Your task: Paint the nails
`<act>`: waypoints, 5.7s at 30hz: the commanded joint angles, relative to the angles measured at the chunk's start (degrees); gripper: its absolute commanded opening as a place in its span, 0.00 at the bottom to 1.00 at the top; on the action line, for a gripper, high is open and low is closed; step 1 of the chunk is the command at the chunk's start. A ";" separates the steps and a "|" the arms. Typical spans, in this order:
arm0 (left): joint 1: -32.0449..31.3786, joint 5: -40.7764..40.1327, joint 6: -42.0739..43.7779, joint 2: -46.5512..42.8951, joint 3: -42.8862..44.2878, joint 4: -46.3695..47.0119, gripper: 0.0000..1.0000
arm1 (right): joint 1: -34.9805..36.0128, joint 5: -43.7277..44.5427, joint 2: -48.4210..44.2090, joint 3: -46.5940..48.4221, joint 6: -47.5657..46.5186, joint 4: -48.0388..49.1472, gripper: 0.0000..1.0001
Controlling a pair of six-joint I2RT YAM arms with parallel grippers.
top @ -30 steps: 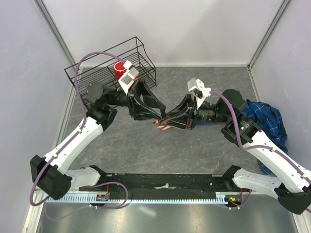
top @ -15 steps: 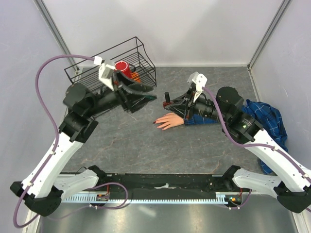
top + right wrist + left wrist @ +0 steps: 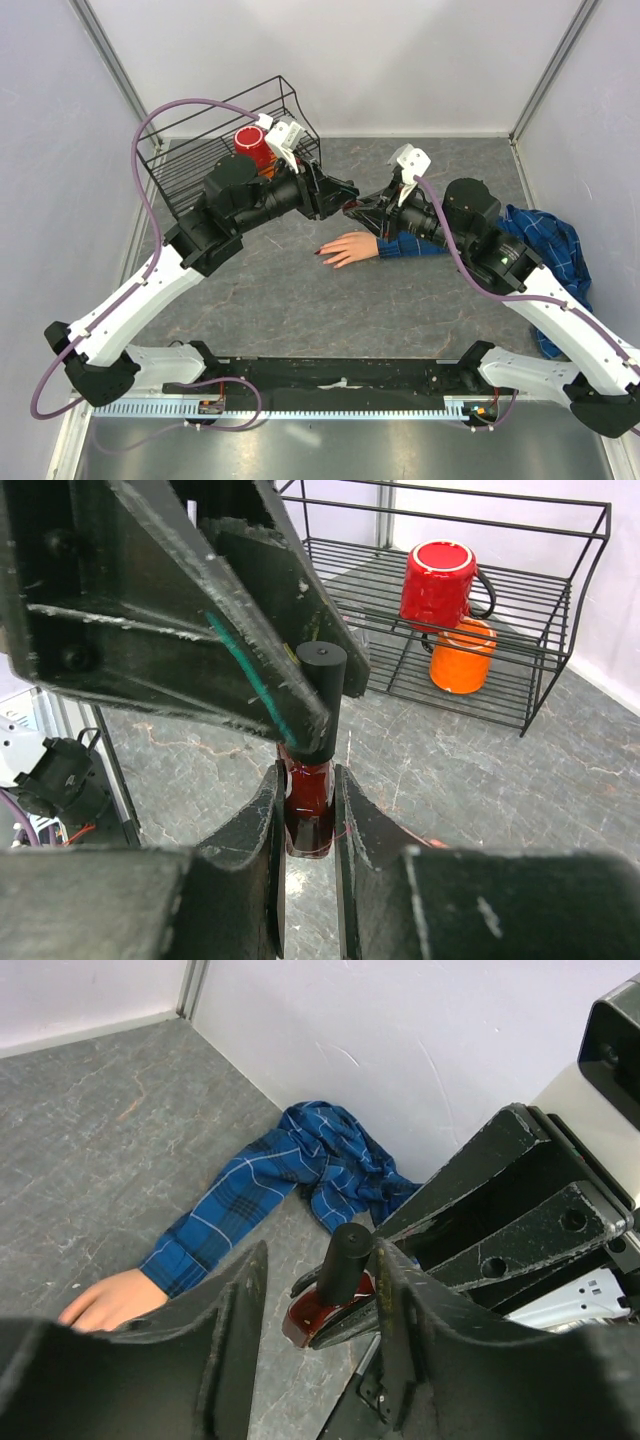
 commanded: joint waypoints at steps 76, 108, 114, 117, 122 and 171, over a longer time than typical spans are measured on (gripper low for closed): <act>-0.05 5.30 8.37 1.12 4.18 -0.52 0.50 | 1.21 -0.08 2.54 8.14 -3.77 -2.20 0.00; 8.91 44.17 8.71 -4.84 -3.47 11.37 0.76 | 0.86 -22.51 -0.18 5.41 -2.09 0.01 0.00; 8.82 22.99 5.65 -4.95 -0.14 3.18 0.74 | 0.86 -9.41 0.61 6.56 -4.64 -3.34 0.00; 8.73 15.15 1.96 -3.63 1.10 0.36 0.67 | 0.94 -6.50 0.96 6.73 -4.56 -3.52 0.00; 6.63 10.67 1.51 -2.31 2.42 0.36 0.53 | 0.94 -4.13 0.96 6.74 -4.39 -3.70 0.00; 8.91 40.14 8.62 -2.03 -2.33 14.08 0.74 | 0.42 -22.38 1.13 5.41 0.20 0.19 0.00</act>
